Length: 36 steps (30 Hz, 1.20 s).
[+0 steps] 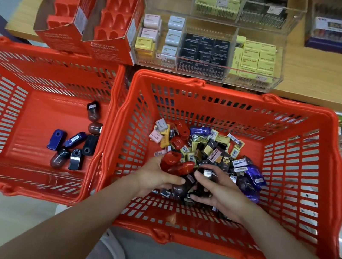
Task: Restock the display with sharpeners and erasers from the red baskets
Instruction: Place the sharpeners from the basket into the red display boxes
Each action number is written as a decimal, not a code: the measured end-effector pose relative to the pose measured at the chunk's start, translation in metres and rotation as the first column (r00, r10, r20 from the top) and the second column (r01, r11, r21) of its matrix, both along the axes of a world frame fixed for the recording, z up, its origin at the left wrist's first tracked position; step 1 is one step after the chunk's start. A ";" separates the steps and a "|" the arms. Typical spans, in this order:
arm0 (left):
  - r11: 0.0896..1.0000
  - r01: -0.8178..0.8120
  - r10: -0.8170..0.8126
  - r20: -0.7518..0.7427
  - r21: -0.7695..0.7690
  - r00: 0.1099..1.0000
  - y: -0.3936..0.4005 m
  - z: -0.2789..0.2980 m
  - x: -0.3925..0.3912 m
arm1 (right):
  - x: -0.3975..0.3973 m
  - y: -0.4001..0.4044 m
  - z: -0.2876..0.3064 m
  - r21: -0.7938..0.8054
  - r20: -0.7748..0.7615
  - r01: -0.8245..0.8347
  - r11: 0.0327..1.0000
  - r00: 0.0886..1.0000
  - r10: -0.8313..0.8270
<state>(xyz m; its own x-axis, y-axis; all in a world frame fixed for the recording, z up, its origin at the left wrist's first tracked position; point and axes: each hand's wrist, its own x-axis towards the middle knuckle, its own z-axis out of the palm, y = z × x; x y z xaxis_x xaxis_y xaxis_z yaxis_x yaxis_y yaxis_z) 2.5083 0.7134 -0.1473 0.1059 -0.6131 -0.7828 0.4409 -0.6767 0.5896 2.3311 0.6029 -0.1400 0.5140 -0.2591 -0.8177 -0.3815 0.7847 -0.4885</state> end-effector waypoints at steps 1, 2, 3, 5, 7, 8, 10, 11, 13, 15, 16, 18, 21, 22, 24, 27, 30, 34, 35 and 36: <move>1.000 -0.011 0.011 -0.007 -0.026 1.000 -0.001 0.002 -0.002 | 0.005 0.002 0.002 -0.042 -0.004 -0.001 0.999 1.000 0.001; 0.999 -0.026 0.025 -0.021 -0.048 0.999 -0.002 0.004 -0.003 | 0.010 0.004 0.005 -0.092 -0.023 0.002 0.996 1.000 -0.004; 0.997 -0.037 0.034 -0.038 -0.065 0.999 -0.002 0.006 -0.004 | 0.013 0.004 0.007 -0.134 -0.036 0.010 0.991 0.999 -0.015; 0.997 -0.030 0.026 -0.062 -0.076 0.998 -0.004 0.011 -0.005 | 0.017 0.005 0.011 -0.212 -0.015 -0.018 0.977 1.000 0.015; 0.997 -0.016 0.010 -0.074 -0.075 0.997 -0.004 0.014 -0.006 | 0.020 0.006 0.015 -0.286 -0.009 -0.066 0.956 0.998 0.066; 0.997 -0.026 0.020 -0.074 -0.075 0.997 -0.004 0.014 -0.006 | 0.021 0.005 0.016 -0.278 -0.003 -0.037 0.960 0.999 0.037; 0.993 -0.080 0.075 -0.058 -0.082 0.995 -0.003 0.014 -0.004 | 0.020 -0.002 0.017 -0.203 0.013 0.087 0.975 0.996 -0.086; 0.990 -0.114 0.111 -0.044 -0.086 0.993 -0.003 0.015 -0.001 | 0.017 -0.005 0.017 -0.209 -0.003 0.103 0.972 0.994 -0.106; 0.980 -0.175 0.176 0.002 -0.091 0.984 -0.002 0.017 0.007 | 0.003 -0.013 0.012 -0.463 -0.189 -0.194 0.865 0.975 0.117; 0.973 -0.204 0.211 0.057 -0.109 0.976 -0.002 0.019 0.013 | -0.013 -0.012 0.003 -0.598 -0.480 -0.631 0.493 0.775 0.410; 0.971 -0.206 0.216 0.072 -0.122 0.974 -0.003 0.021 0.016 | -0.019 -0.007 -0.003 -0.572 -0.578 -0.755 0.321 0.649 0.494; 0.967 -0.209 0.222 0.079 -0.145 0.972 -0.005 0.024 0.018 | -0.023 0.005 -0.013 -0.489 -0.688 -0.867 0.099 0.453 0.568; 0.967 -0.198 0.214 0.087 -0.161 0.973 -0.007 0.025 0.019 | -0.011 0.013 -0.025 -0.409 -0.792 -0.900 -0.149 0.269 0.548; 0.969 -0.192 0.207 0.086 -0.157 0.975 -0.007 0.025 0.018 | -0.005 0.013 -0.027 -0.384 -0.819 -0.903 -0.193 0.236 0.523; 0.974 -0.178 0.192 0.088 -0.143 0.977 -0.005 0.022 0.018 | 0.004 0.016 -0.032 -0.354 -0.854 -0.913 -0.205 0.226 0.468; 0.978 -0.170 0.181 0.085 -0.125 0.980 -0.003 0.020 0.021 | 0.007 0.019 -0.036 -0.394 -0.823 -0.918 -0.035 0.336 0.458; 0.978 -0.179 0.188 0.083 -0.111 0.979 -0.002 0.020 0.024 | 0.000 0.006 -0.031 -0.433 -0.579 -0.772 0.465 0.634 0.513; 0.968 -0.209 0.220 0.069 -0.139 0.973 -0.002 0.037 0.027 | -0.002 -0.014 0.008 -0.081 -0.141 -0.180 0.980 0.976 0.167; 0.964 -0.215 0.227 0.064 -0.158 0.972 -0.002 0.045 0.029 | 0.001 -0.017 0.021 -0.047 -0.063 -0.125 0.991 0.991 0.122; 0.959 -0.220 0.234 0.060 -0.181 0.970 -0.003 0.054 0.031 | 0.007 -0.018 0.033 -0.031 0.013 -0.084 0.996 0.996 0.085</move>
<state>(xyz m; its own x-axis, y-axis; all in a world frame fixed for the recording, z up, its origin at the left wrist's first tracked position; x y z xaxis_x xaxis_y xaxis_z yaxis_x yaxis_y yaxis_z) 2.5396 0.7106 -0.0932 0.3159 -0.6899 -0.6513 0.5175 -0.4500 0.7278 2.3384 0.5846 -0.1066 0.5465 -0.2390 -0.8026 -0.4387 0.7347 -0.5175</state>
